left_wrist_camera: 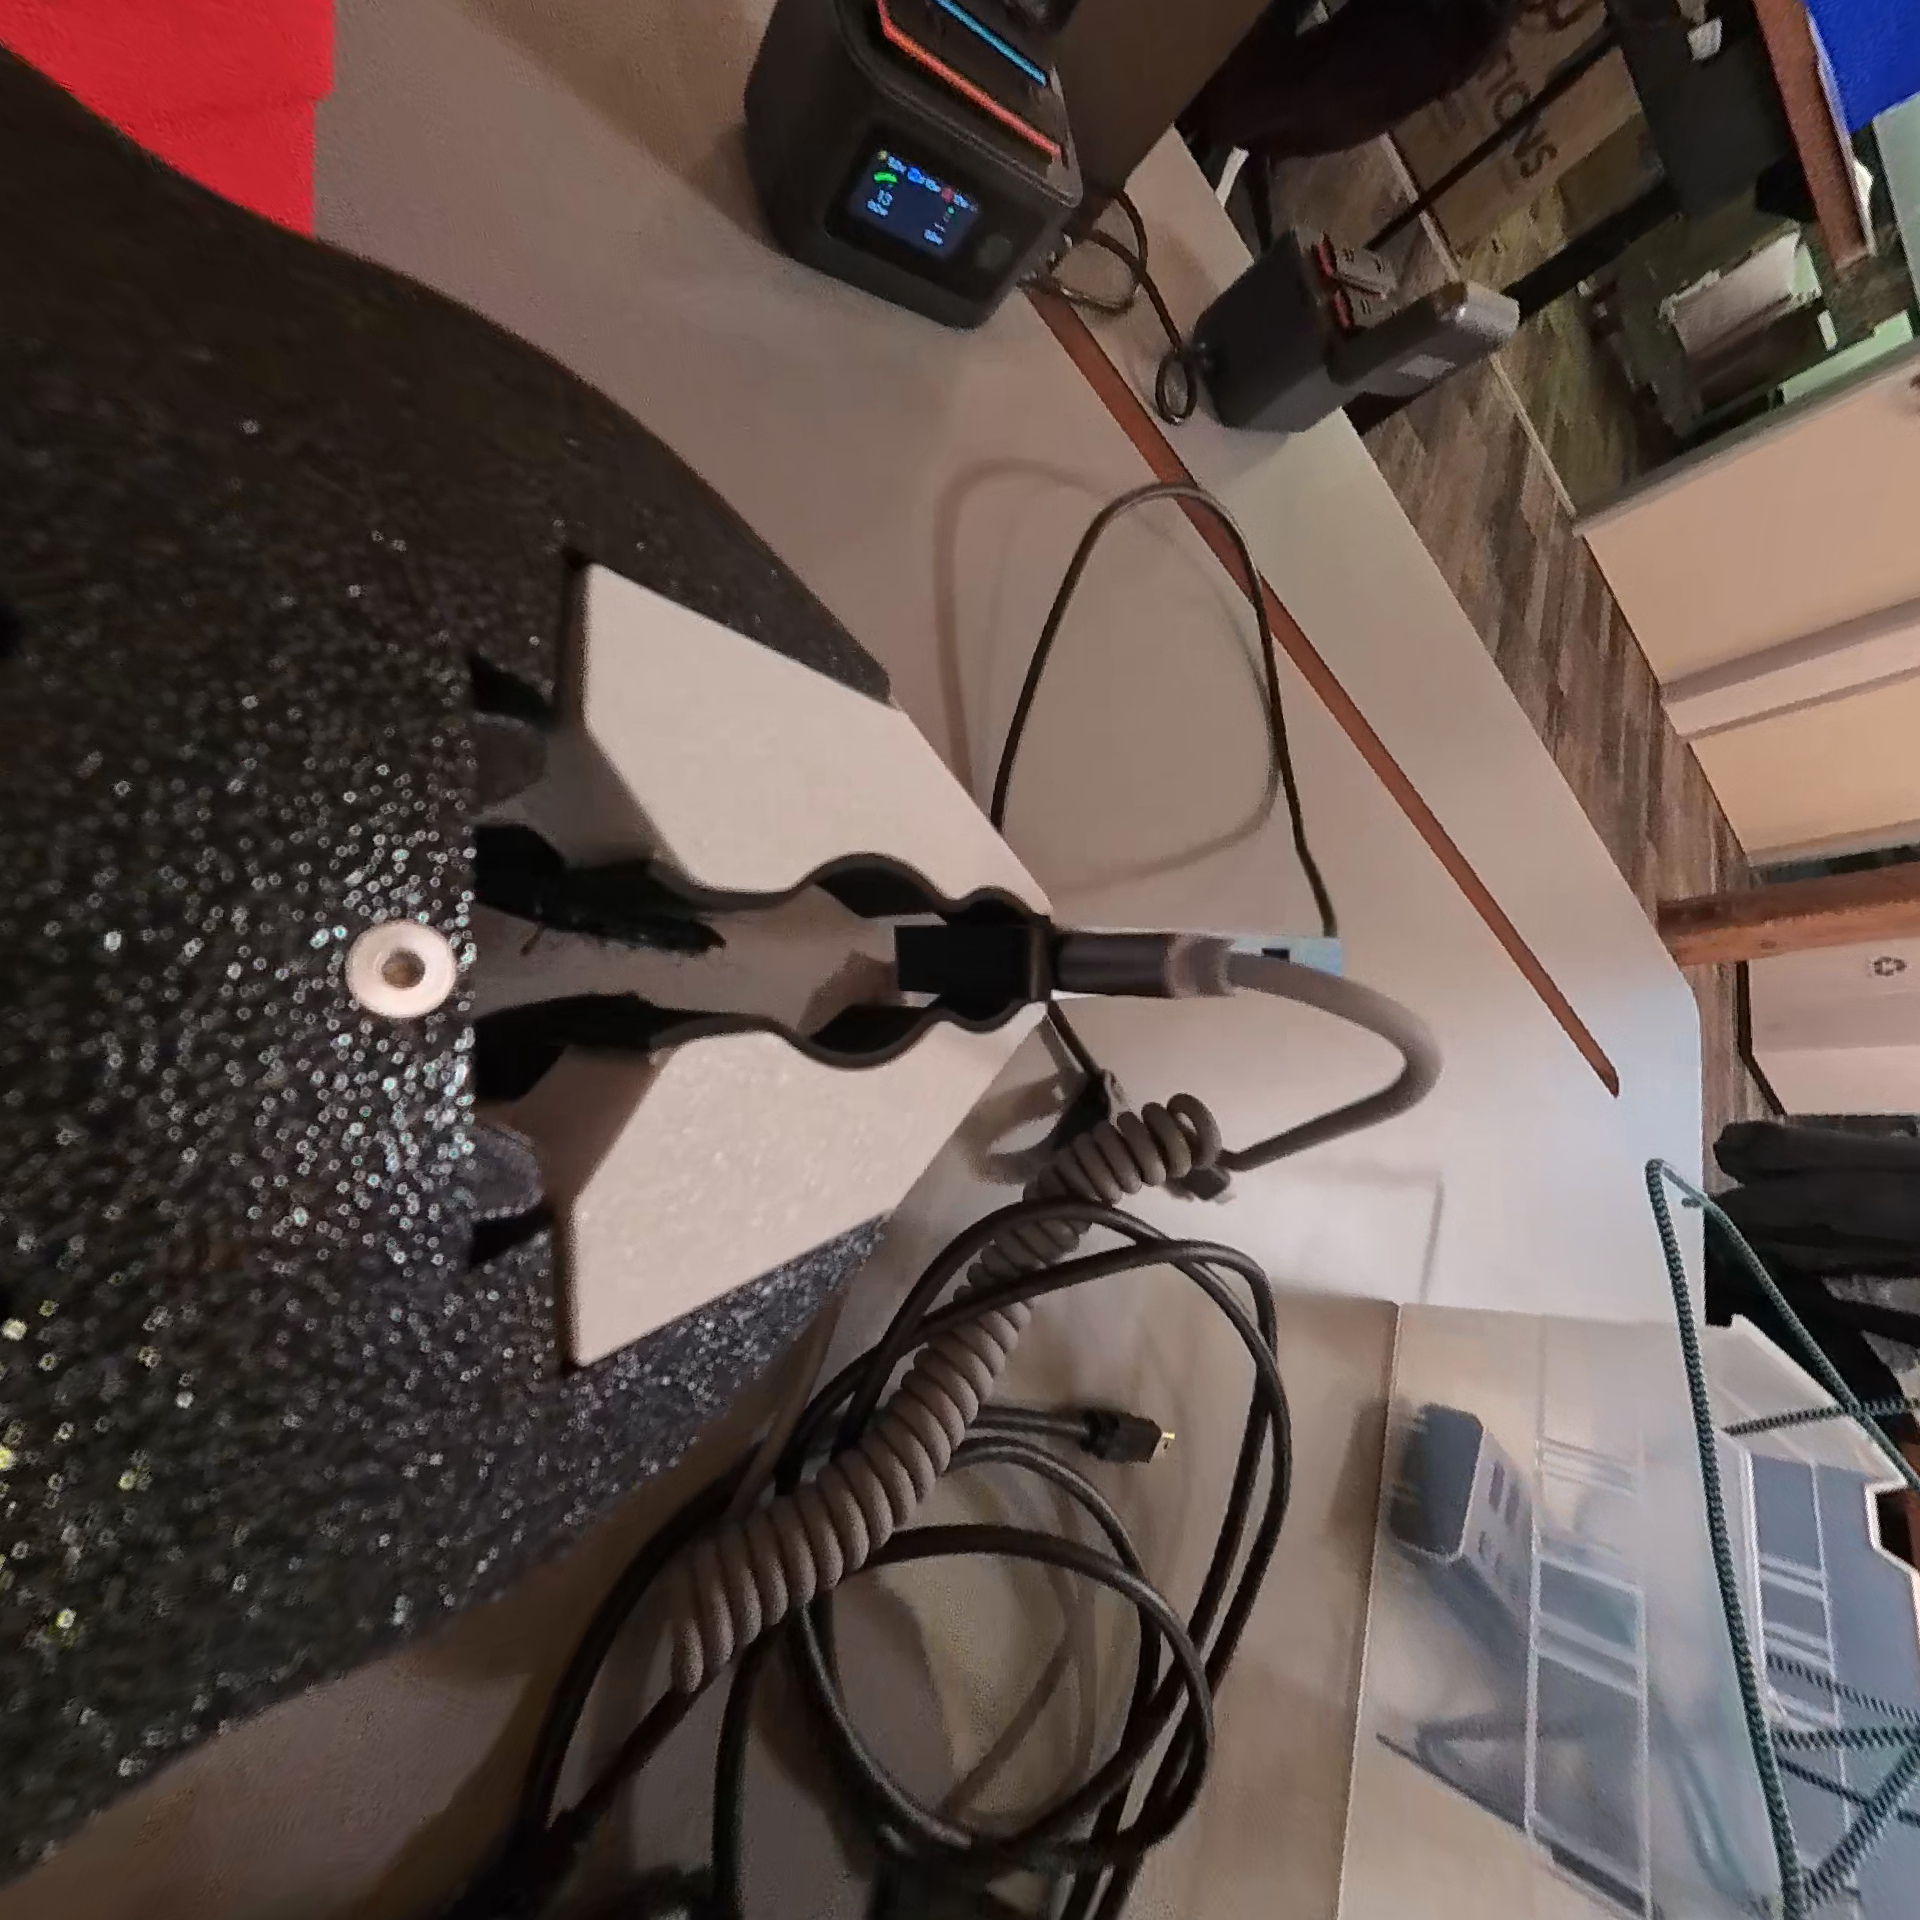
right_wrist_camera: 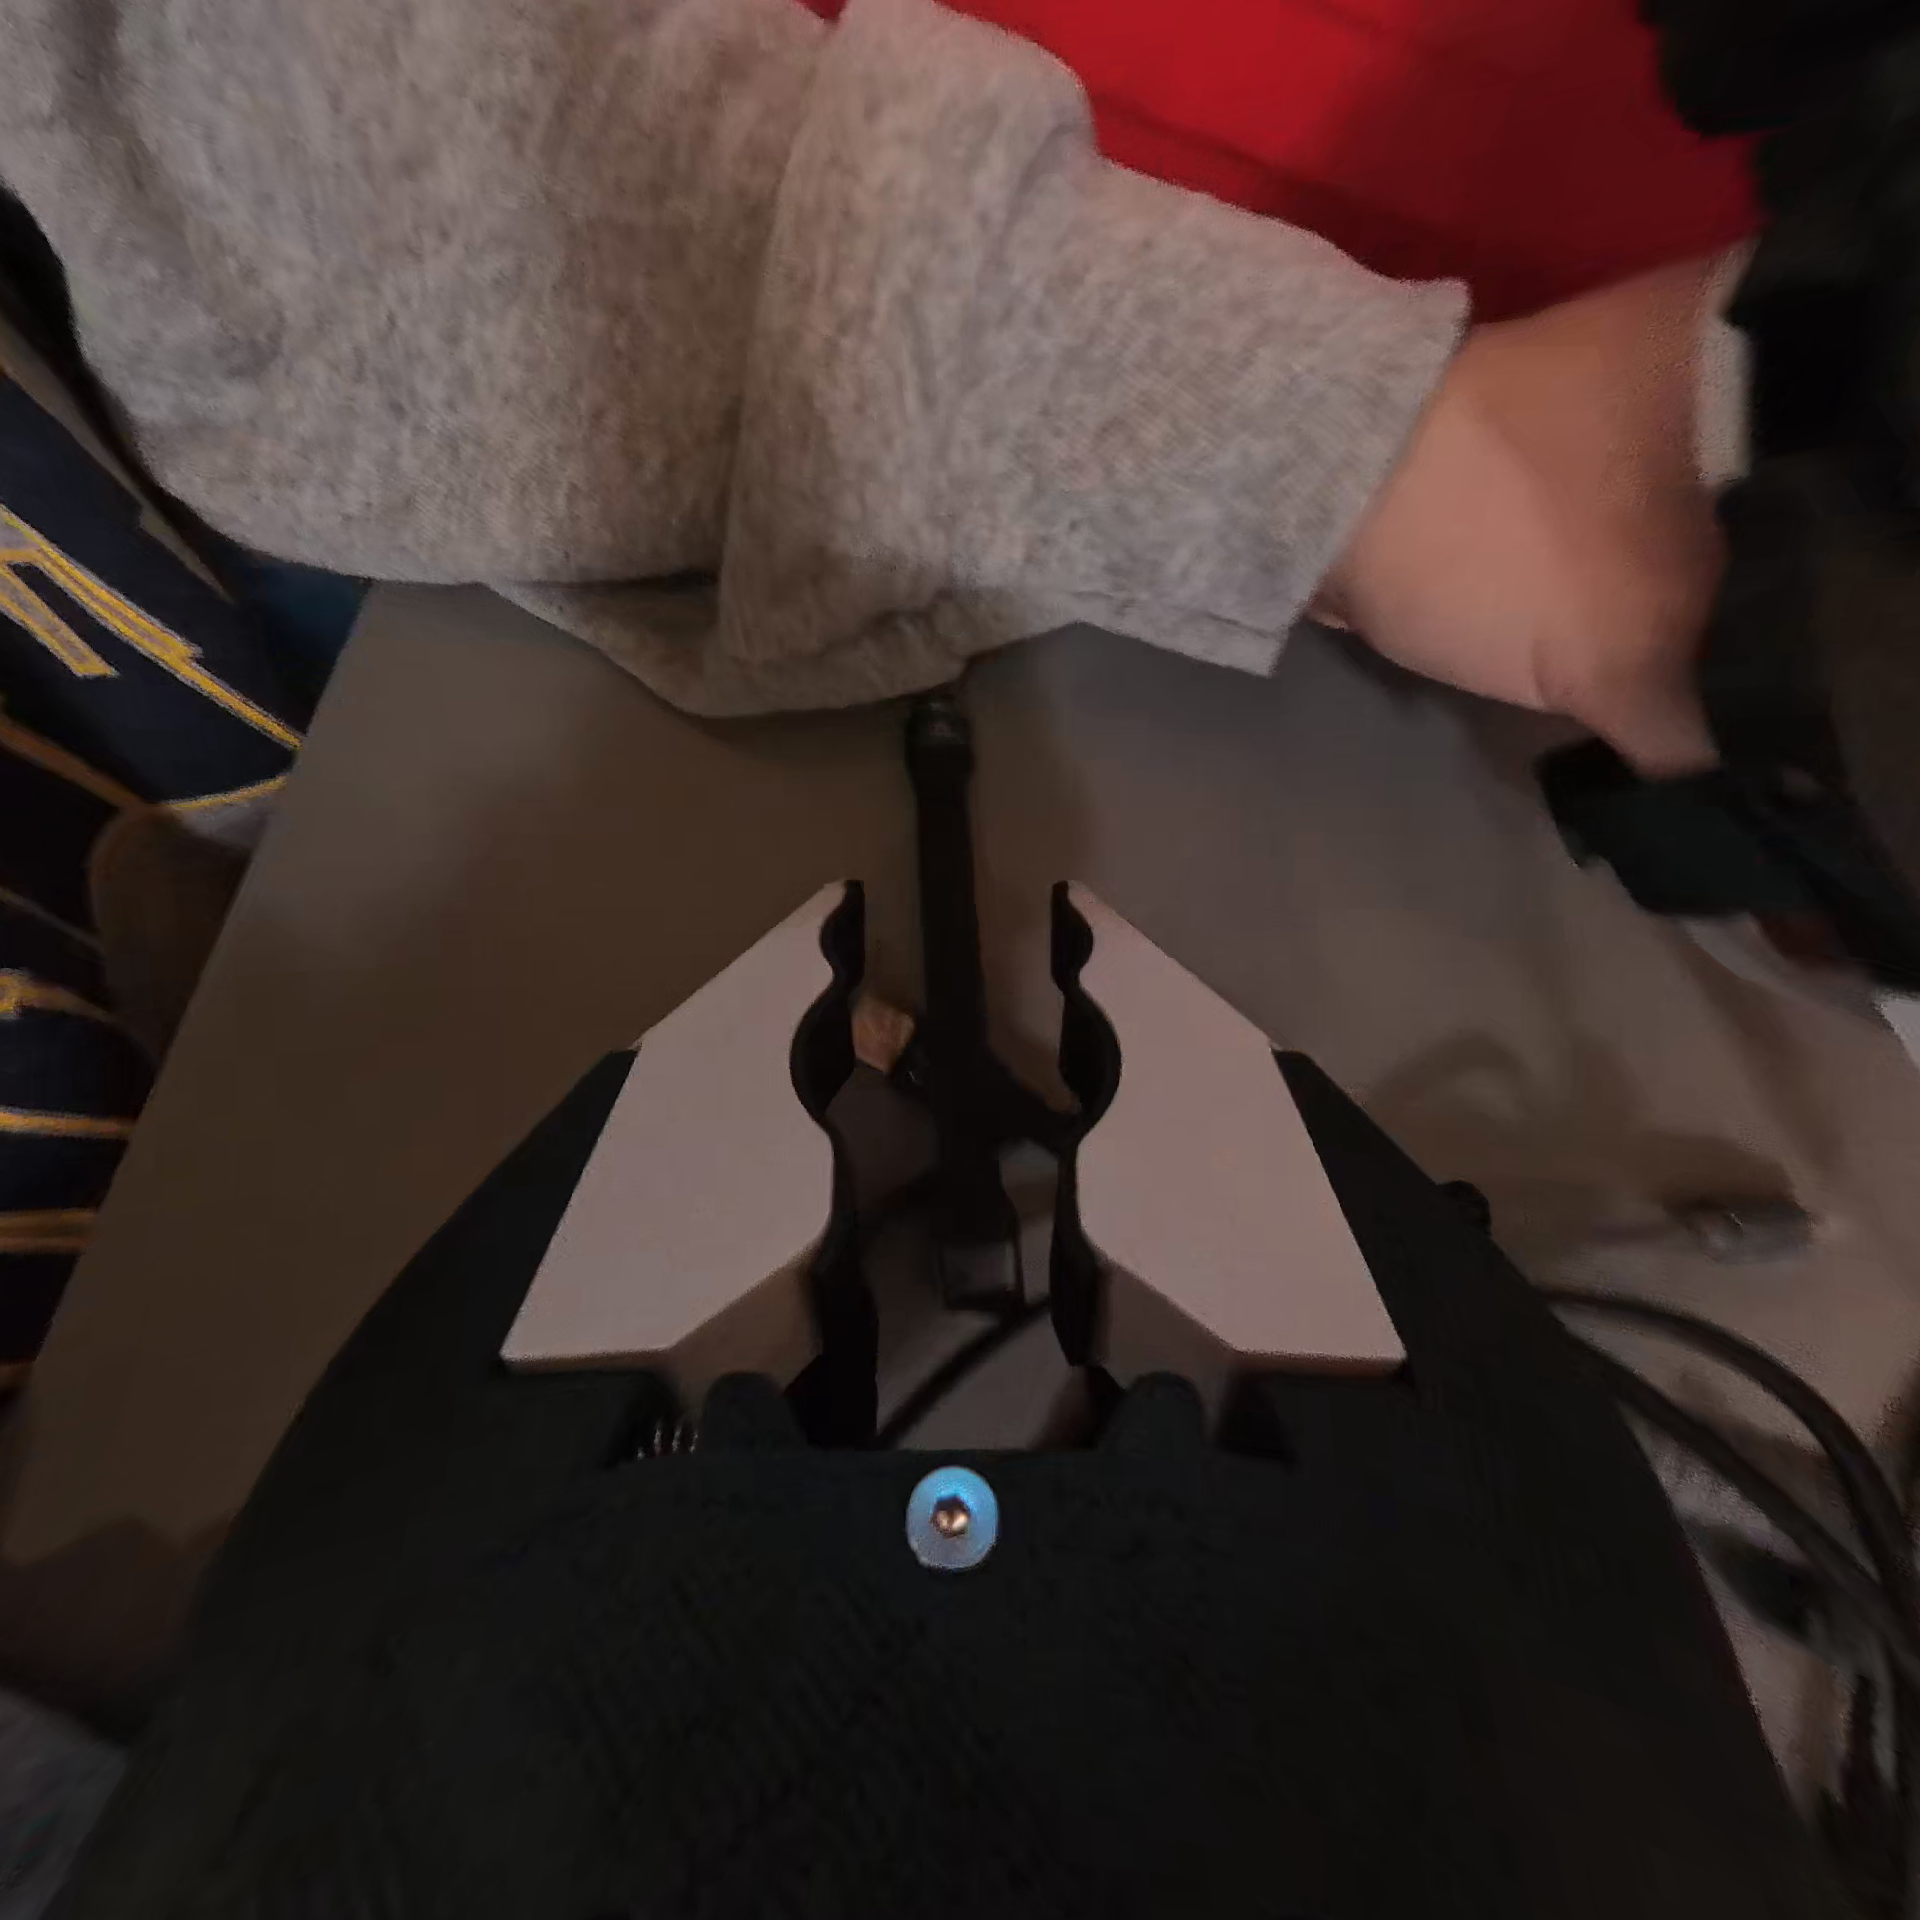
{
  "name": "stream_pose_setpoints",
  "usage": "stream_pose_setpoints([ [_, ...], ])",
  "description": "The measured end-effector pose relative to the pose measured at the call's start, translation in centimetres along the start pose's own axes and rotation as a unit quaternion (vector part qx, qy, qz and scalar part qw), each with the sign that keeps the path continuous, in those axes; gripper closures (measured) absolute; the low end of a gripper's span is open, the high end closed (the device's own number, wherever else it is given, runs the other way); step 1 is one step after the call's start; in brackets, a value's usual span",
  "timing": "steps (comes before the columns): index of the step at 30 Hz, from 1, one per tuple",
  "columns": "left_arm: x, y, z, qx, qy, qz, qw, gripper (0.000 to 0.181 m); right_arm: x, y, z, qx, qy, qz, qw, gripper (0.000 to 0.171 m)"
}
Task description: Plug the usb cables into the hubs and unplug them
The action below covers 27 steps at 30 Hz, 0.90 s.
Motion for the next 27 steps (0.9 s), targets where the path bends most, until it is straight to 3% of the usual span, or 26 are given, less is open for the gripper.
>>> stream_pose_setpoints([
  [1, 0.0, 0.0, 0.1, -0.006, 0.000, 0.000, 1.000, 0.173, 0.2, -0.7, -0.2, 0.005, 0.001, -0.002, 1.000, 0.137],
  [5, -0.2, 0.1, 0.2, -0.012, -0.005, -0.008, 1.000, 0.173, -0.2, -2.8, -0.4, -0.009, 0.028, -0.056, 0.998, 0.143],
  [8, -0.2, 0.1, 0.3, -0.015, -0.011, -0.012, 1.000, 0.173, 0.0, -2.6, -0.1, -0.028, 0.038, -0.060, 0.997, 0.160],
  [11, -0.3, 0.2, 0.4, -0.018, -0.013, -0.016, 1.000, 0.173, -0.4, -1.7, 0.5, -0.047, 0.040, -0.062, 0.996, 0.161],
  [21, -0.5, 0.1, 0.8, -0.033, -0.021, -0.025, 0.999, 0.173, -0.1, 5.3, 3.5, -0.126, -0.021, 0.067, 0.990, 0.161],
  [27, -0.4, -0.1, 1.2, -0.036, -0.032, -0.027, 0.999, 0.173, 0.4, 9.6, 3.8, -0.160, 0.015, 0.191, 0.968, 0.162],
])
Point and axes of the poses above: each gripper's, where its closed fingertips meet, y back along the fingers, x out of its top, z = x × y across the jaws, the point moved 4 cm from there along y, back along the fingers, and after that the axes turned 5 degrees about z, right-handed, at the moved point
